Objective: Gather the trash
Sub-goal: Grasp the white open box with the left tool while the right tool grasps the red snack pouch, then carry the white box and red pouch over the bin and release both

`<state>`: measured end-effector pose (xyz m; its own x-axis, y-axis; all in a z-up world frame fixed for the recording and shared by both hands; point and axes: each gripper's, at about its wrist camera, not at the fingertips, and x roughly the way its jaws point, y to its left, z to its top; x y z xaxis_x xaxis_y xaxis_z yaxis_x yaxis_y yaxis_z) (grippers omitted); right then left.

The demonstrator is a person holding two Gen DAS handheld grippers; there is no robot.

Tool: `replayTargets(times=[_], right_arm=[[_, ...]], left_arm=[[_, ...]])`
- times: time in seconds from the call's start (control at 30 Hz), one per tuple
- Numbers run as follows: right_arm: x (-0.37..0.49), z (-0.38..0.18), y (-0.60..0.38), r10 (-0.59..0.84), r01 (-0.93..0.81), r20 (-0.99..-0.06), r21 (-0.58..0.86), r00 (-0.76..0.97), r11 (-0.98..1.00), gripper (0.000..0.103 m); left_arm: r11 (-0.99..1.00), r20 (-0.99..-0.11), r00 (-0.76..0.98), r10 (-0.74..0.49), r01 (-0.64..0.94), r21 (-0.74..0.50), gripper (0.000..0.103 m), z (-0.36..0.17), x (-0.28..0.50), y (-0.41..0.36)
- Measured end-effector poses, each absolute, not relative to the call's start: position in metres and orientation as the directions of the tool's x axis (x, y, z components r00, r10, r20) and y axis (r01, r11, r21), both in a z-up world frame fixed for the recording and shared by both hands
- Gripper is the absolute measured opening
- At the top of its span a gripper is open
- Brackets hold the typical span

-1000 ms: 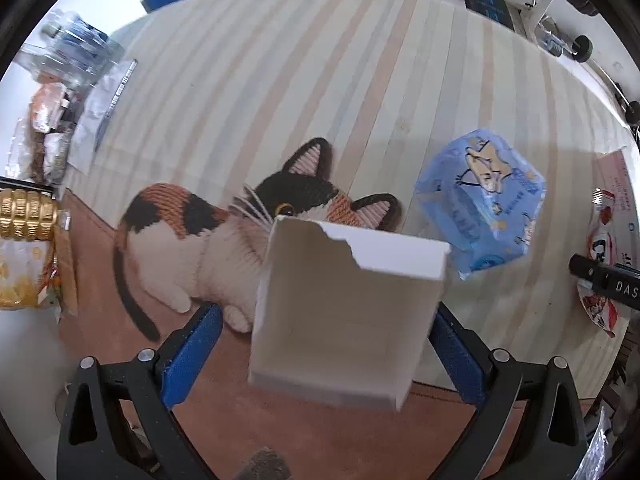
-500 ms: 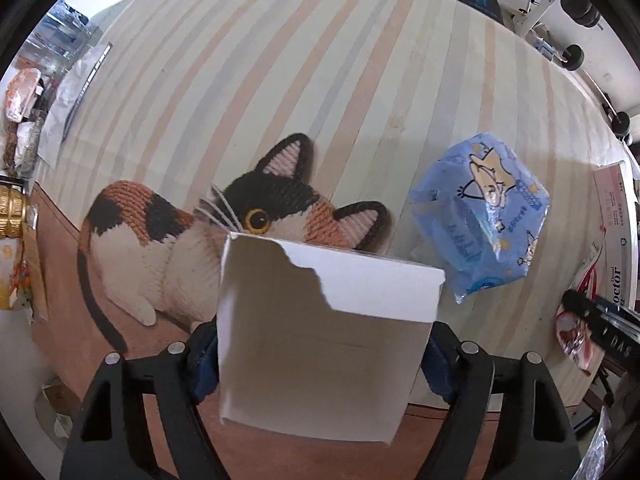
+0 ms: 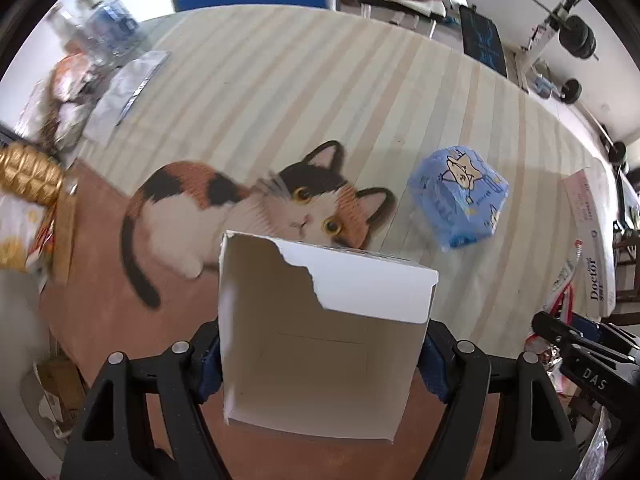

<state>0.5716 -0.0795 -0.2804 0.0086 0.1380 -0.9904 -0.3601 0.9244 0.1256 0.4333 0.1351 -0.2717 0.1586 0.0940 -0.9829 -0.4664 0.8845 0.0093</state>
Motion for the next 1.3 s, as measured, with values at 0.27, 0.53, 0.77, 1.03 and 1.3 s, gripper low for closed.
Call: replayTargets(times=[0.27, 0.53, 0.77, 1.03, 1.3], right_arm=[[0.479, -0.252, -0.081, 0.215, -0.434, -0.976, 0.186, 0.018, 0.881, 0.046], [0.359, -0.23, -0.05, 0.299, -0.529, -0.954, 0.255, -0.003, 0.809, 0.046], [0.22, -0.245, -0.007, 0.336, -0.613, -0.937, 0.32, -0.094, 0.722, 0.046], [0.083, -0.333, 0.032, 0.234, -0.7, -0.946, 0.325, -0.226, 0.636, 0.046], [0.022, -0.494, 0.073, 0.088, -0.758, -0.956, 0.275, -0.278, 0.591, 0.046]], left_arm=[[0.828, -0.969, 0.232, 0.088, -0.558, -0.058, 0.076, -0.239, 0.348, 0.163], [0.735, -0.954, 0.289, 0.085, -0.665, -0.136, 0.076, -0.219, 0.2, 0.174], [0.622, -0.958, 0.273, 0.081, -0.765, -0.165, 0.075, -0.237, 0.051, 0.182], [0.464, -0.979, 0.206, 0.005, -0.868, -0.18, 0.075, -0.323, -0.067, 0.206], [0.289, -0.976, 0.19, -0.106, -0.933, -0.213, 0.075, -0.476, -0.129, 0.24]])
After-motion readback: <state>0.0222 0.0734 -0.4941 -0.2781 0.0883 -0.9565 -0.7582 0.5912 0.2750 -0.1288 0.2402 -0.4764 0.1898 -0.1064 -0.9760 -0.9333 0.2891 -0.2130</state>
